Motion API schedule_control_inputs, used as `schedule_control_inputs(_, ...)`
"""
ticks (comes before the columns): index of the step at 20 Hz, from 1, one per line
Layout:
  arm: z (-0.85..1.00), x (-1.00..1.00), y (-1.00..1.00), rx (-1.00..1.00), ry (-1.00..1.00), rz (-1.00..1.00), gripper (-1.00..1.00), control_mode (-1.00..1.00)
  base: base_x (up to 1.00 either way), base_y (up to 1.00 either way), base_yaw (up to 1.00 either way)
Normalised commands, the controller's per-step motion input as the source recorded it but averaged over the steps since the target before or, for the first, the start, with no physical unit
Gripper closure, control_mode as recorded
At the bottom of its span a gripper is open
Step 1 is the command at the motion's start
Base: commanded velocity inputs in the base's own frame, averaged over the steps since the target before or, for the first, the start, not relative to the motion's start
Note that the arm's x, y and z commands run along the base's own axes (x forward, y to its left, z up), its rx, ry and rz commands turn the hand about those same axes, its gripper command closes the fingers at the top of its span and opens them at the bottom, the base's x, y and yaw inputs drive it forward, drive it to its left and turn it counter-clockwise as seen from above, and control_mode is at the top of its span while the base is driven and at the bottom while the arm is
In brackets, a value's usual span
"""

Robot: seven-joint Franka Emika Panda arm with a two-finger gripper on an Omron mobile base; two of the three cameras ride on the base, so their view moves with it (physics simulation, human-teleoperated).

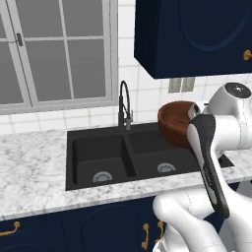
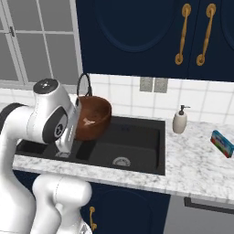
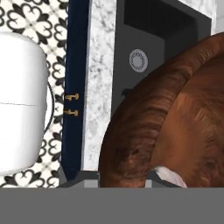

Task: Pick the garlic from the sink and place it in the bowl. Then pick the bowl and place it in the microwave. Then close the microwave door and press the start button.

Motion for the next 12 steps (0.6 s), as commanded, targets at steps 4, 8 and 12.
schedule_control_inputs(4,0.42,-0.29,0.26,0.00,0.00,0.04,1.00,-1.00,0.00,0.00,0.00)
schedule_control_inputs(8,0.65,-0.28,0.10,0.01,-0.07,0.04,1.00,-1.00,0.00,0.00,0.00)
schedule_control_inputs(12,0.71,-0.50,0.19,0.03,-0.10,0.02,1.00,-1.00,0.00,0.00,0.00)
